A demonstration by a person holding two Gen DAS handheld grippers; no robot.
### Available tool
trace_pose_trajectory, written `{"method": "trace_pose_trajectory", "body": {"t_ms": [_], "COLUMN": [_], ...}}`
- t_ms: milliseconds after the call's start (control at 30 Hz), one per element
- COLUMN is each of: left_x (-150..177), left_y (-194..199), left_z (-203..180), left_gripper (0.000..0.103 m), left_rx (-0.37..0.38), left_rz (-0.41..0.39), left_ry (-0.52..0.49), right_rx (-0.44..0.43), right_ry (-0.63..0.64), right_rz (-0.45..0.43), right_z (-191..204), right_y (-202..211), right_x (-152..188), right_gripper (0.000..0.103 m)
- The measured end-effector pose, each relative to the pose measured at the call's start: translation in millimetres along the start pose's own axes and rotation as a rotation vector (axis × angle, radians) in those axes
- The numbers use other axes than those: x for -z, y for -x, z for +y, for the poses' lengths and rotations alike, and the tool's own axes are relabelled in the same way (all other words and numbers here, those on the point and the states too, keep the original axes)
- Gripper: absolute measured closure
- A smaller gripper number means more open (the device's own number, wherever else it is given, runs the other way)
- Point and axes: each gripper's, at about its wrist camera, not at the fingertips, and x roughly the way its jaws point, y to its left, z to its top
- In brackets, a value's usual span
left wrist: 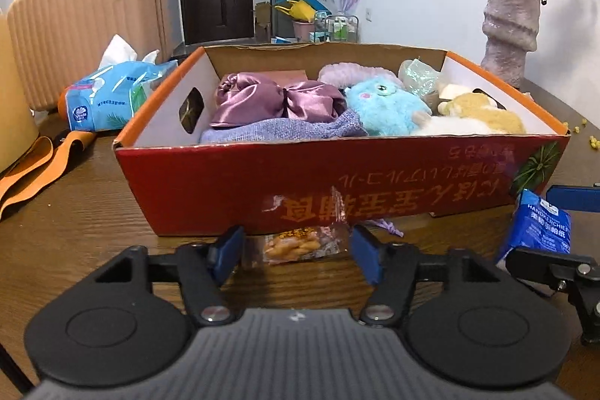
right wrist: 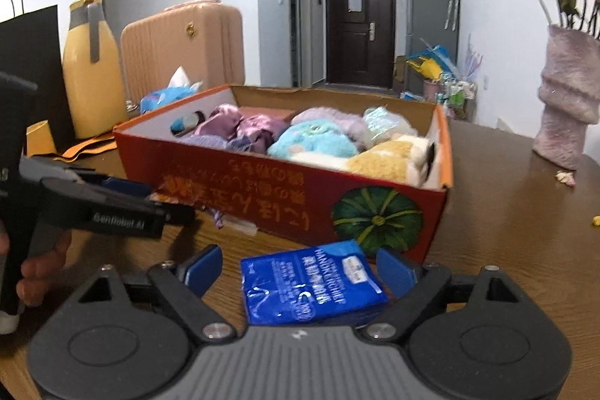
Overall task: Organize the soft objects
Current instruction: 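Grasp the snack packet with the left tool while the right grasps the blue tissue packet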
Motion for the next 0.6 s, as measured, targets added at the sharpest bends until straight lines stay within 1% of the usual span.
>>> {"method": "trace_pose_trajectory", "body": {"t_ms": [67, 100, 133, 200, 300, 333, 367, 400, 467, 533, 567, 600], "left_x": [1, 1, 2, 4, 11, 14, 17, 19, 29, 40, 46, 50], "left_y": [2, 4, 5, 9, 20, 26, 31, 37, 50, 63, 69, 76], "left_z": [-1, -1, -2, -3, -7, -8, -8, -8, -9, -9, -9, -8], "left_gripper": [0.048, 0.05, 0.051, 0.052, 0.056, 0.056, 0.056, 0.056, 0.057, 0.057, 0.057, 0.057], "left_rx": [-0.004, -0.008, -0.009, -0.009, -0.023, -0.025, -0.021, -0.012, 0.001, -0.003, -0.002, 0.0], "left_rz": [-0.008, -0.014, -0.016, -0.016, -0.028, -0.031, -0.031, -0.029, -0.028, -0.027, -0.025, -0.023], "left_ry": [-0.004, -0.005, -0.006, -0.004, -0.027, -0.033, -0.031, -0.025, -0.019, -0.025, -0.027, -0.025], "right_rx": [-0.002, 0.001, -0.001, -0.012, -0.003, -0.008, -0.012, -0.02, -0.015, -0.011, -0.017, -0.022], "right_ry": [-0.029, -0.053, -0.076, -0.113, -0.113, -0.119, -0.128, -0.149, -0.166, -0.17, -0.168, -0.168], "right_rz": [-0.006, -0.007, -0.005, -0.008, -0.011, -0.015, -0.021, -0.027, -0.027, -0.025, -0.027, -0.027], "right_z": [-5, -9, -13, -18, -13, -11, -9, -7, -1, 7, 12, 17], "right_y": [1, 1, 1, 2, 8, 12, 16, 21, 32, 41, 50, 56], "right_x": [0, 1, 1, 3, 5, 7, 8, 11, 17, 25, 30, 34], "right_gripper": [0.016, 0.019, 0.028, 0.029, 0.037, 0.055, 0.086, 0.093, 0.094, 0.093, 0.089, 0.088]}}
